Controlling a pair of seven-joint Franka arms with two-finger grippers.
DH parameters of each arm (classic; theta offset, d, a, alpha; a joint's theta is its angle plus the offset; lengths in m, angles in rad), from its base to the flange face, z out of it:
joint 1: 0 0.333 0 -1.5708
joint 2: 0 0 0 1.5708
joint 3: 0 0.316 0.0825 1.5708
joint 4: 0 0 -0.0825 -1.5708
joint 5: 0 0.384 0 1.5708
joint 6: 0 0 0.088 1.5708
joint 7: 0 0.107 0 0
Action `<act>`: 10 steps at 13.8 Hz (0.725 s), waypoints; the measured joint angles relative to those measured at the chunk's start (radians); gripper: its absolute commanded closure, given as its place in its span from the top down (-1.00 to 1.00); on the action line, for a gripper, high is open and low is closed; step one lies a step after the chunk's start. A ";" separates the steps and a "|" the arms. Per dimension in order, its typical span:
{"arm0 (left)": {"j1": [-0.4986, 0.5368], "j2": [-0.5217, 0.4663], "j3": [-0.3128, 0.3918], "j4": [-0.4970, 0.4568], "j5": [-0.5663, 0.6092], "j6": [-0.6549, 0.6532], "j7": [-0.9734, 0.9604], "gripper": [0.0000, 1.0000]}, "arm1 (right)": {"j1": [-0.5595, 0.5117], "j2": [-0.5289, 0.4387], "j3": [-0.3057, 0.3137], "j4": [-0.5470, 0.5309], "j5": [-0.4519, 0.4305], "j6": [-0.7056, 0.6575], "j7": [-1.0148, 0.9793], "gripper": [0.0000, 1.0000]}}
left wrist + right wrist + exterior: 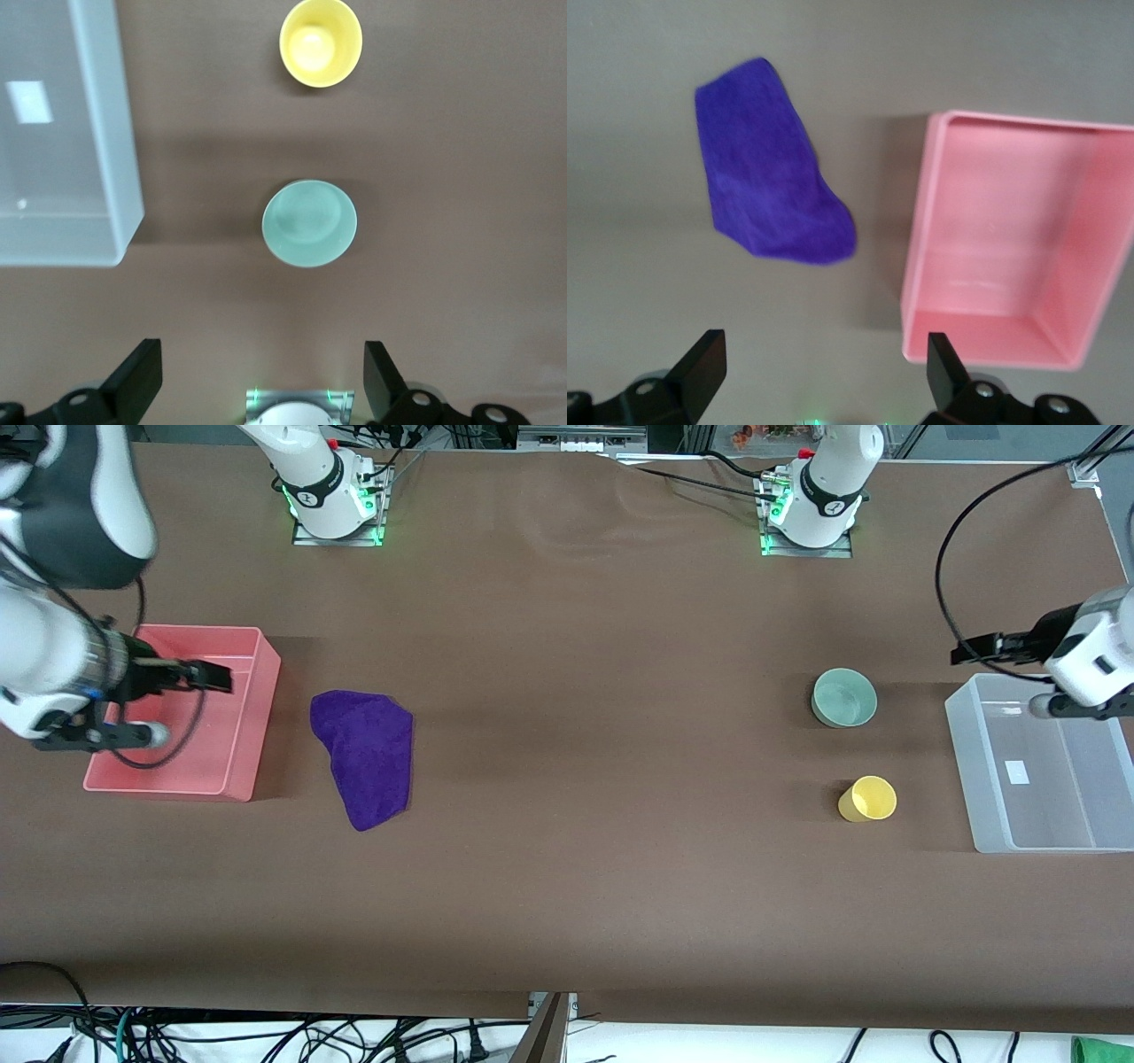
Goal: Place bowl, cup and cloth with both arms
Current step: 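Grasp the purple cloth with the right gripper while the left gripper grasps the bowl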
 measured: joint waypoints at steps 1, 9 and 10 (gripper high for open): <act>0.009 0.001 0.000 -0.066 -0.019 0.082 0.037 1.00 | 0.001 0.001 0.026 -0.052 0.001 0.070 0.045 1.00; 0.143 0.082 -0.007 -0.443 -0.246 0.603 0.482 0.89 | 0.029 0.112 0.105 -0.440 0.000 0.666 0.154 1.00; 0.141 0.113 -0.017 -0.452 -0.246 0.639 0.512 0.74 | 0.039 0.139 0.106 -0.457 0.000 0.714 0.154 1.00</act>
